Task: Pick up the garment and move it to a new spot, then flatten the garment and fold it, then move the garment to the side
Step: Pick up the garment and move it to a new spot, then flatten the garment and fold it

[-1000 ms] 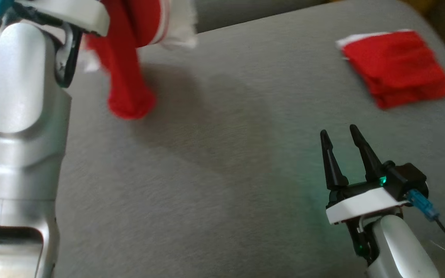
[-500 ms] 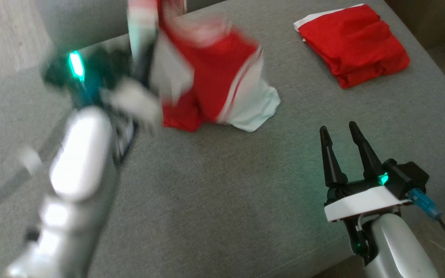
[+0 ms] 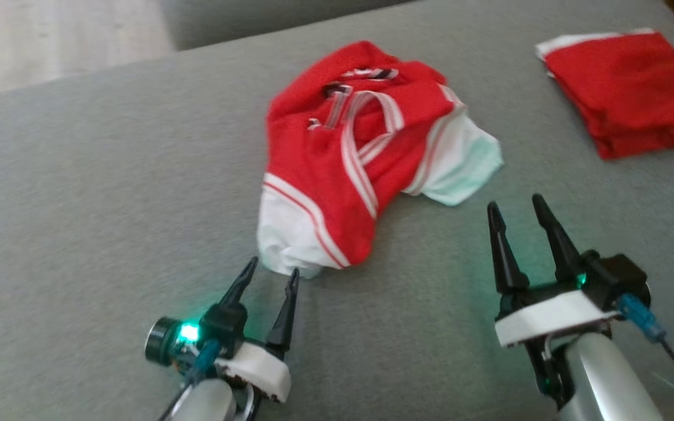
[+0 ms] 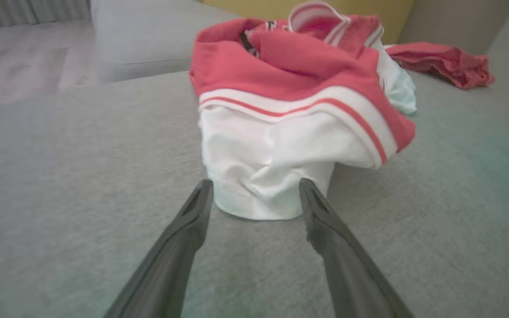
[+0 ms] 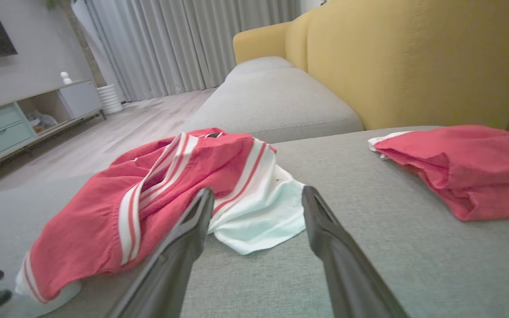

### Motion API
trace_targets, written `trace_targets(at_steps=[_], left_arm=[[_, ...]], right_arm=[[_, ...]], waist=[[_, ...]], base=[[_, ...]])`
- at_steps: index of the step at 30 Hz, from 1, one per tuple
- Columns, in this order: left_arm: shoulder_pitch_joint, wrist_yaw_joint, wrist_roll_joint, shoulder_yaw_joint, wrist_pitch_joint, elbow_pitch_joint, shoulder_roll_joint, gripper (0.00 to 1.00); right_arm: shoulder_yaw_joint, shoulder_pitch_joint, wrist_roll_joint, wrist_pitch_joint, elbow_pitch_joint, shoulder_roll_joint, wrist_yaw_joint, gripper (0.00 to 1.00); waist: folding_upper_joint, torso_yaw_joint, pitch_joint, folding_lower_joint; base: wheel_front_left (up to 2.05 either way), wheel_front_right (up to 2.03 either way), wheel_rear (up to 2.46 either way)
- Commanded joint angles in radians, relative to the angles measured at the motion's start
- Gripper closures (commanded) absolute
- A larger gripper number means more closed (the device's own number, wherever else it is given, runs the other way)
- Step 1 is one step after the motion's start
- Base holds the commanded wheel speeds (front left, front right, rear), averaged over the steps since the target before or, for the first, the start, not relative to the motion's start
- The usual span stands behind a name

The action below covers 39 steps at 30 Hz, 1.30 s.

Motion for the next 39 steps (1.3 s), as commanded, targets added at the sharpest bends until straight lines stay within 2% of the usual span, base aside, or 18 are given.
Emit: trace_targets(at_steps=[1, 6, 11, 15, 23, 39], left_arm=[[0.019, 0.03, 0.002, 0.047, -0.011, -0.078, -0.003, 0.0], [0.18, 0.133, 0.019, 0.161, -0.012, -0.33, -0.007, 0.0], [0.317, 0.182, 0.06, 0.259, -0.012, -0.479, -0.008, 0.0], [0.386, 0.181, 0.073, 0.304, -0.012, -0.526, -0.01, 0.0], [0.431, 0.149, 0.106, 0.327, -0.012, -0.529, -0.013, 0.0], [0.431, 0.133, 0.139, 0.303, -0.013, -0.522, -0.014, 0.0]], right_arm=[[0.016, 0.014, -0.015, 0.0, -0.026, -0.002, 0.007, 0.0], [-0.023, 0.087, -0.037, 0.0, -0.032, -0.008, 0.007, 0.0], [-0.035, 0.176, -0.053, 0.0, -0.045, -0.008, 0.007, 0.0], [-0.036, 0.224, -0.056, 0.0, -0.067, -0.007, 0.007, 0.0], [-0.026, 0.25, -0.057, 0.0, -0.068, -0.006, 0.007, 0.0], [-0.007, 0.254, -0.064, 0.0, -0.068, -0.011, 0.007, 0.0]], waist=[[0.0, 0.062, -0.043, 0.0], [0.0, 0.134, -0.114, 0.0], [0.0, 0.173, -0.185, 0.0], [0.0, 0.185, -0.217, 0.0], [0.0, 0.197, -0.239, 0.0], [0.0, 0.189, -0.247, 0.0]], base=[[0.0, 0.0, 0.0], [0.0, 0.0, 0.0], [0.0, 0.0, 0.0], [0.0, 0.0, 0.0], [0.0, 0.0, 0.0], [0.0, 0.0, 0.0]])
